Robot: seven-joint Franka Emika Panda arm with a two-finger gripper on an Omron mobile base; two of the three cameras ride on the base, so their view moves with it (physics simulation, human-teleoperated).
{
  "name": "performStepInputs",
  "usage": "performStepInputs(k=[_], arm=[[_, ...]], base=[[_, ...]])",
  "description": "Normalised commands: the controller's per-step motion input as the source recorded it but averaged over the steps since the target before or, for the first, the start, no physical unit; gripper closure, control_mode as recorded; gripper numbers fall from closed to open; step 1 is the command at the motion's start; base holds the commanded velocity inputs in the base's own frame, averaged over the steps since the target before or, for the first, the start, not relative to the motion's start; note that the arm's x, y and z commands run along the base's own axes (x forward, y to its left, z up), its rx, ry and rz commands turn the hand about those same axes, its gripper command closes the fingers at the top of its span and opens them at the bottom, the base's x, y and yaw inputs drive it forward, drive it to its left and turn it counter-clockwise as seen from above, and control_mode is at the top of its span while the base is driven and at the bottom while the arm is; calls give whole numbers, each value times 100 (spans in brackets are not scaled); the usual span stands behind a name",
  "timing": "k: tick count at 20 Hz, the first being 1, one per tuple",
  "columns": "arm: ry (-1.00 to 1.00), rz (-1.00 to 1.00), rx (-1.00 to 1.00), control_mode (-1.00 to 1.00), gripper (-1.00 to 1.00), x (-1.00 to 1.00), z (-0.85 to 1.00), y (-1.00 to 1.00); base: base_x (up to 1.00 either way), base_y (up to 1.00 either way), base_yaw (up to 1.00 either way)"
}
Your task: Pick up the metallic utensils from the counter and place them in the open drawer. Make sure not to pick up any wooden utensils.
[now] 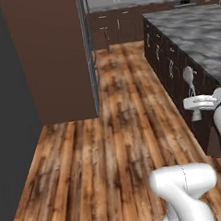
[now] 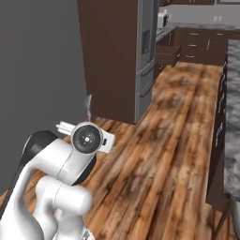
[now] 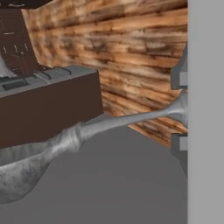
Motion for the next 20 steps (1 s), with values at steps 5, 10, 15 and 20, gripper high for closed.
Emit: performStepInputs(k=[5, 10, 15, 20], arm=[[0, 0, 0, 100, 100, 0, 0, 0], [0, 0, 0, 100, 100, 0, 0, 0], [0, 0, 0, 100, 100, 0, 0, 0], [0, 0, 0, 100, 100, 0, 0, 0]], base=[[100, 8, -11], [100, 20, -11], [100, 30, -9], [100, 35, -7]])
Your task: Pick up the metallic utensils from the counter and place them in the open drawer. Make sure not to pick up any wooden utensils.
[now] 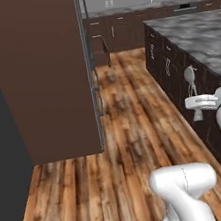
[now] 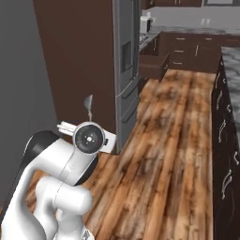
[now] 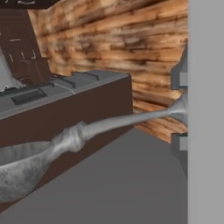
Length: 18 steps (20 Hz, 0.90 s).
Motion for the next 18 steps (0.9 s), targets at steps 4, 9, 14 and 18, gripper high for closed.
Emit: performStepInputs(k=[4, 9, 14, 18], arm=[[0, 0, 0, 100, 100, 0, 0, 0], [0, 0, 0, 100, 100, 0, 0, 0], [0, 0, 0, 100, 100, 0, 0, 0], [0, 0, 0, 100, 100, 0, 0, 0]], base=[[100, -6, 0], [100, -24, 8], [100, -52, 20], [100, -75, 27]])
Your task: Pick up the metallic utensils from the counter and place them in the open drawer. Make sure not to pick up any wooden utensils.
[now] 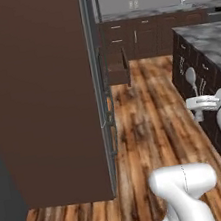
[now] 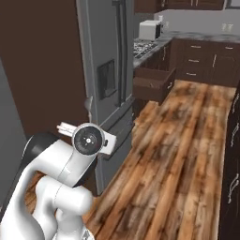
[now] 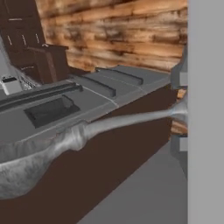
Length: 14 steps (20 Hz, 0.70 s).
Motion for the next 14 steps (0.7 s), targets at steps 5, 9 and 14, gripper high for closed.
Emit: performStepInputs(k=[5, 9, 14], arm=[[0, 0, 0, 100, 100, 0, 0, 0], [0, 0, 0, 100, 100, 0, 0, 0], [0, 0, 0, 100, 100, 0, 0, 0]], base=[[100, -98, 28], [100, -80, 26], [100, -55, 24]])
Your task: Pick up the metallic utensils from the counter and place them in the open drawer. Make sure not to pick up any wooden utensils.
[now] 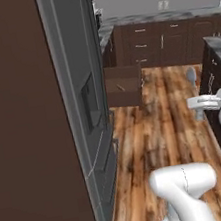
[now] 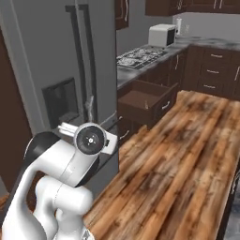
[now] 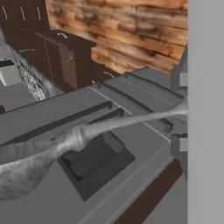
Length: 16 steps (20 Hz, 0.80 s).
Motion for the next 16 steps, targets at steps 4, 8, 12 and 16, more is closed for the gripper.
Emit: performStepInputs(k=[4, 8, 12, 16], arm=[[0, 0, 0, 100, 100, 0, 0, 0], [0, 0, 0, 100, 100, 0, 0, 0], [0, 0, 0, 100, 100, 0, 0, 0], [0, 0, 0, 100, 100, 0, 0, 0]], base=[[100, -57, 24], [100, -56, 25], [100, -44, 23], [100, -23, 16]])
